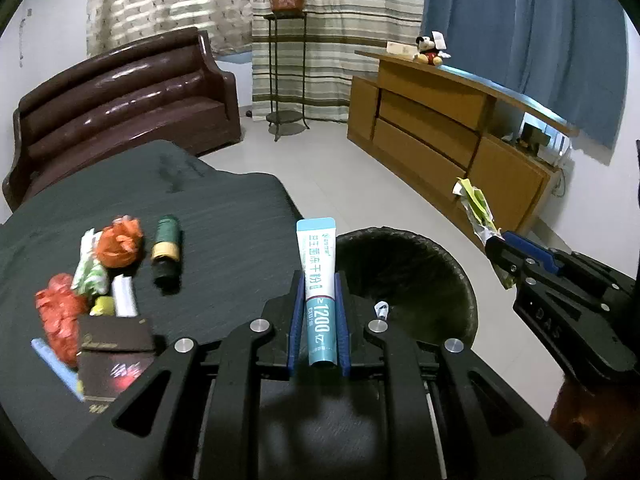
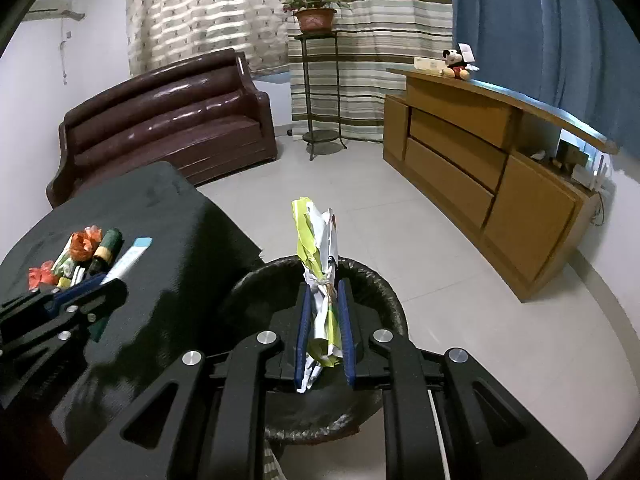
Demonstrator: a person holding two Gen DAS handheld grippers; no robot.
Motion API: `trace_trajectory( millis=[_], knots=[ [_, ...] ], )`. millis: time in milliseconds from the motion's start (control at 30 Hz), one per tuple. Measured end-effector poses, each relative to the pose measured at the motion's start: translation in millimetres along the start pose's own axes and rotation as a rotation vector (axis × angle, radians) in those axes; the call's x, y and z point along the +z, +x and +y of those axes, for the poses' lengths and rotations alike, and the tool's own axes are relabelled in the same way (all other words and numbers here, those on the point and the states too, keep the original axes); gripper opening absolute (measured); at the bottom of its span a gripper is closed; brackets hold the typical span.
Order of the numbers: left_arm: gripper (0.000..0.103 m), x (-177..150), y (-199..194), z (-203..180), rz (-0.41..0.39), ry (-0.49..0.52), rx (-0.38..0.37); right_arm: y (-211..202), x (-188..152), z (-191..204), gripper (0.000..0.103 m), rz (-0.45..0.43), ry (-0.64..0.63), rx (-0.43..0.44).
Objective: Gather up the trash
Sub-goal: 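Carry the blue-and-white tube in the left tool and wrapper in the right tool into the bin, opening both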
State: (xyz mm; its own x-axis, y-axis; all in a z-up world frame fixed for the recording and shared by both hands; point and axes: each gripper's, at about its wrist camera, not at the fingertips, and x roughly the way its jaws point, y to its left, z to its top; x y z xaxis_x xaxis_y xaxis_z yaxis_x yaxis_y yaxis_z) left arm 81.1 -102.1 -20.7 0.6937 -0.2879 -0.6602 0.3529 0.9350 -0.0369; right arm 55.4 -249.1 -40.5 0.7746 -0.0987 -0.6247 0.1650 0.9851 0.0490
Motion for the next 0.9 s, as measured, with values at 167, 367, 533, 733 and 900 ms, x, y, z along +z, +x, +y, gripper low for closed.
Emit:
trace_trajectory(
  millis=[167,367,533,733,900],
  knots=[
    [0.015,10.0,17.7,-12.5,0.008,0.02,0.001,7.9,0.7,-5.8,0.015,0.005,0.019,0.002],
    [0.015,18.6,35.8,-18.7,0.02,0.031,0.011,18.0,1.6,-11.9,0.015,0.015,0.036,0.003],
    [0.017,21.9,46.6,-17.5,0.039,0.024,0.023,27.8,1.9,-17.3,0.015,0.029,0.051,0.009],
    [0.036,21.9,52.0,-12.2,0.06,0.002,0.028,35.7,3.2,-22.4,0.022,0.051,0.084,0.01],
    [0.043,23.6,46.3,-8.6,0.054,-0.014,0.028,29.5,5.6,-20.9,0.033,0.033,0.085,-0.001]
  ],
)
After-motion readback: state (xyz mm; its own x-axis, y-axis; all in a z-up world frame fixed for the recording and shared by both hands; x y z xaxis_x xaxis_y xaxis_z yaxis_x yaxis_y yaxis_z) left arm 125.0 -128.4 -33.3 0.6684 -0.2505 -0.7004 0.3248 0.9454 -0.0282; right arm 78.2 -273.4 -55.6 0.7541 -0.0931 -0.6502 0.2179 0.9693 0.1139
